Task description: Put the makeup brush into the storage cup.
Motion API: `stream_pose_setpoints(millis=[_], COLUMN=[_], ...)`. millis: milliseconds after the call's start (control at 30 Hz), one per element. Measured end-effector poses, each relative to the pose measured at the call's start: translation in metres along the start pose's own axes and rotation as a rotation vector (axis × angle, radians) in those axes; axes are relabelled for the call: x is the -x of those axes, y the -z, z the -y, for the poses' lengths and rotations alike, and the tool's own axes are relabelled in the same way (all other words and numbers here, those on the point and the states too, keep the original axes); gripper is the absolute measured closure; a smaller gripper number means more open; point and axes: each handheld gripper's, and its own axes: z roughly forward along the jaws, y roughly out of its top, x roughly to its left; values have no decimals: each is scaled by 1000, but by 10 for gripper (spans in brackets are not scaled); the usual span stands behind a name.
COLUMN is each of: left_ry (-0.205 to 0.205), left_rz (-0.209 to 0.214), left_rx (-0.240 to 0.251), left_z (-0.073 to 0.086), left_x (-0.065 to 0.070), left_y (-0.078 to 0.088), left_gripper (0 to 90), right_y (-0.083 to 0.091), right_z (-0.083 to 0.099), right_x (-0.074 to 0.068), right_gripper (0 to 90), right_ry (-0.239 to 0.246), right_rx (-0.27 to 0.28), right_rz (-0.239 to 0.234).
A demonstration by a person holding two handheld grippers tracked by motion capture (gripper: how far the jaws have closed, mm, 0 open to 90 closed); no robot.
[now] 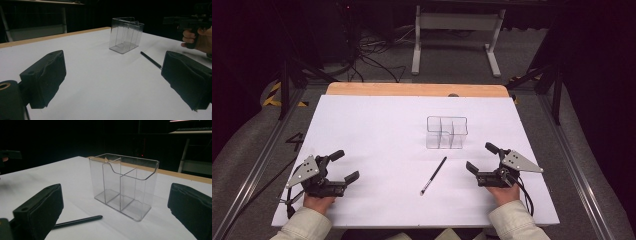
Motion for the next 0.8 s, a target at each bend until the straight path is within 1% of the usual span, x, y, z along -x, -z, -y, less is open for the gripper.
stream_pose_setpoints(millis=[100,133,167,233,333,433,467,567,633,700,800], left_ry=[22,27,27,24,32,23,28,28,21,13,15], left_rz=[-3,-11,-11,-31,-33,-38,-36,-32,-33,-30,-32], left_rx=[-3,-2,-2,0,-10,-13,-16,-22,-22,-22,-21], left_z=[0,0,0,0,0,0,0,-1,-1,-1,-1], left_x=[-1,-1,-1,-1,-1,-1,-1,-1,-1,-1,-1], left_y=[1,1,1,2,2,1,1,1,1,1,1], left_gripper=[59,54,47,44,44,45,38,37,36,36,35], right_y=[1,1,1,1,2,2,2,2,1,1,0], right_z=[-4,-5,-5,-6,-8,-12,-15,-23,-29,-34,-38], right_x=[1,1,1,1,2,3,3,5,6,6,7], right_gripper=[8,8,8,8,8,8,8,9,9,11,11], right_ry=[0,3,3,2,3,4,8,11,9,16,18], right_rx=[4,4,4,3,2,-2,-3,12,4,12,2], right_rz=[-4,-6,-6,-7,-13,-14,-18,-27,-31,-34,-37])
